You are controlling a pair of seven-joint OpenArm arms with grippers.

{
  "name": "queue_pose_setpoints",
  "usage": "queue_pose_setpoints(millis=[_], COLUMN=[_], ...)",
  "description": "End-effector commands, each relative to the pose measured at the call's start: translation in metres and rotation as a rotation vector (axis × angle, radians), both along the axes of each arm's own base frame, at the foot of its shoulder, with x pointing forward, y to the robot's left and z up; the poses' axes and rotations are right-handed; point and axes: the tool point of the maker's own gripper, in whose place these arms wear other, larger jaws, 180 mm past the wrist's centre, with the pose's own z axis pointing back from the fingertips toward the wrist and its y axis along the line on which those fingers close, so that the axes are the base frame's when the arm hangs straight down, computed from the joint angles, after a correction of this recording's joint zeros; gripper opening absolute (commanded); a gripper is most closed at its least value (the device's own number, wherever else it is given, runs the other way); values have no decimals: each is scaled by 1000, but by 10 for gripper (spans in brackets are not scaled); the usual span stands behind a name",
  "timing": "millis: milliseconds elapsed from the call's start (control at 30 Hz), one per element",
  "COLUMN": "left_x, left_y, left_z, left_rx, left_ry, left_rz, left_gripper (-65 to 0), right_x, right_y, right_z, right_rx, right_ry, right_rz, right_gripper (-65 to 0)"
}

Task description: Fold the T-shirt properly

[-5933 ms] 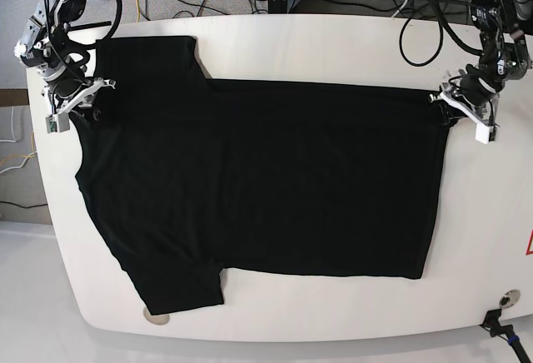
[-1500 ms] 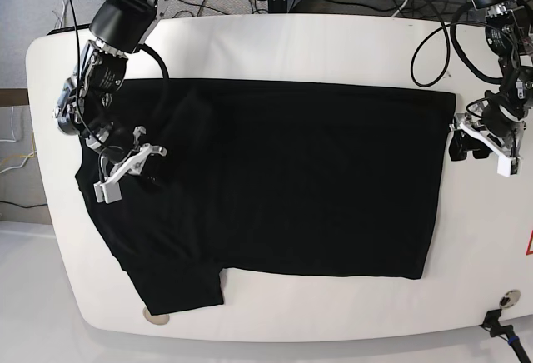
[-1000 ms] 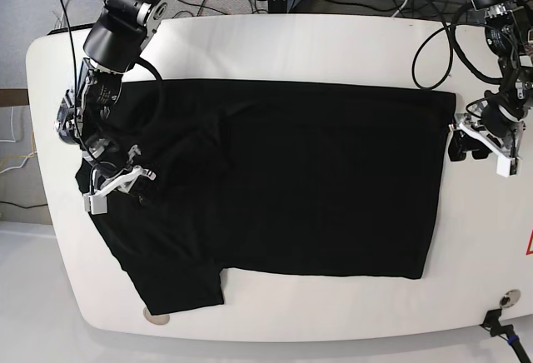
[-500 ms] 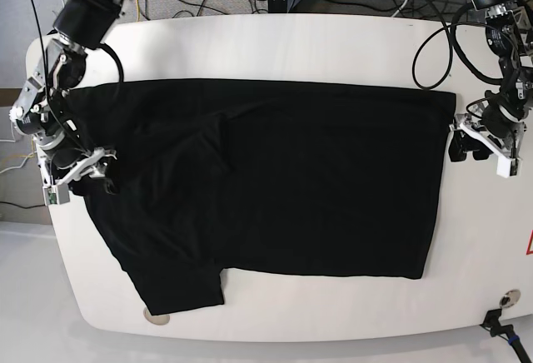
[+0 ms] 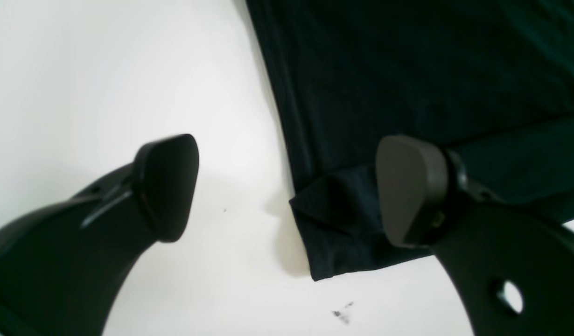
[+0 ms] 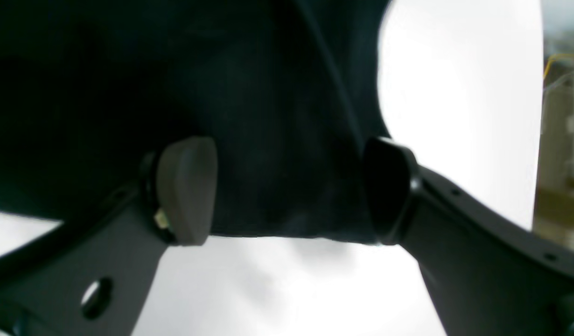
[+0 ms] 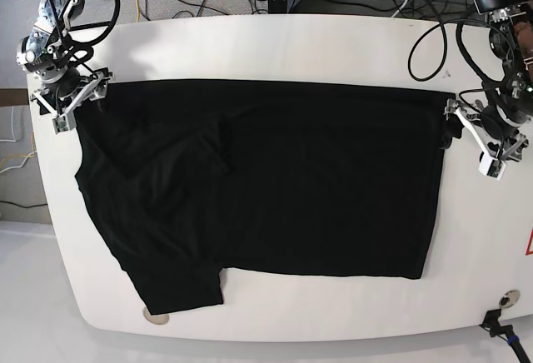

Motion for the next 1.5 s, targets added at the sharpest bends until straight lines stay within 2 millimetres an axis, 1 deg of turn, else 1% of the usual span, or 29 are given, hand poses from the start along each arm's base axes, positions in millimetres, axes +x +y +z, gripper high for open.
queue_pose_setpoints(millis=[0, 33, 100, 200, 267, 333, 400, 433, 467, 533, 767, 800, 833, 933, 1067, 1100, 1167, 1367, 1400, 1467], left_x=[11, 11, 11, 5, 4, -3, -5, -9, -11, -16, -24, -24, -26, -32, -47, -47, -46, -57, -59, -55], left_y=[-2, -2, -3, -6, -8, -7, -7, -6, -6, -6, -3, -3, -5, -5, 1, -2, -3, -1, -6, -19], left_z=[25, 26, 28, 27, 29, 23, 21, 16, 14, 10, -4, -4, -9, -15, -42, -47, -50, -78, -83, -86], left_rx=[14, 16, 21, 30, 34, 34, 33, 32, 31, 29, 15, 9, -4, -10, -47, -69, -93, -146, -154, -173], left_ry=[-81, -85, -90, -85, -90, -69, -64, -47, -40, -26, 14, 7, 12, 30, 108, 106, 86, 153, 164, 146], left_rz=[-24, -27, -30, -37, -43, -42, -40, -39, -37, -37, -22, -21, -17, -14, 24, 34, 41, 83, 73, 42], left_gripper=[-86, -86, -86, -86, -86, -86, -86, -86, -86, -86, -86, -86, -86, -86, -86, -86, -86, -86, -86, -86], right_x=[0, 0, -3, -9, -11, -11, -12, -12, -13, -13, -14, -14, -14, -14, -14, -14, -14, -14, -14, -14], right_y=[-29, -35, -41, -54, -54, -54, -52, -48, -47, -44, -33, -33, -33, -33, -33, -33, -33, -32, -32, -32], right_z=[10, 12, 6, 1, -3, -4, -7, -9, -10, -12, -19, -19, -19, -19, -20, -20, -20, -20, -20, -20], right_rx=[-19, -21, -8, 5, 15, 19, 27, 38, 41, 49, 75, 75, 75, 75, 76, 76, 76, 76, 76, 76], right_ry=[-39, -45, -38, -44, -38, -37, -36, -35, -35, -34, -31, -31, -30, -30, -28, -28, -28, -27, -27, -27], right_rz=[-59, -67, -78, -114, -123, -126, -128, -130, -131, -131, -133, -133, -133, -133, -134, -134, -134, -132, -132, -132], right_gripper=[-181, -181, -181, -181, -181, -181, -185, -201, -226, -297, -572, -602, -624, -631, -632, -634, -634, -635, -635, -635])
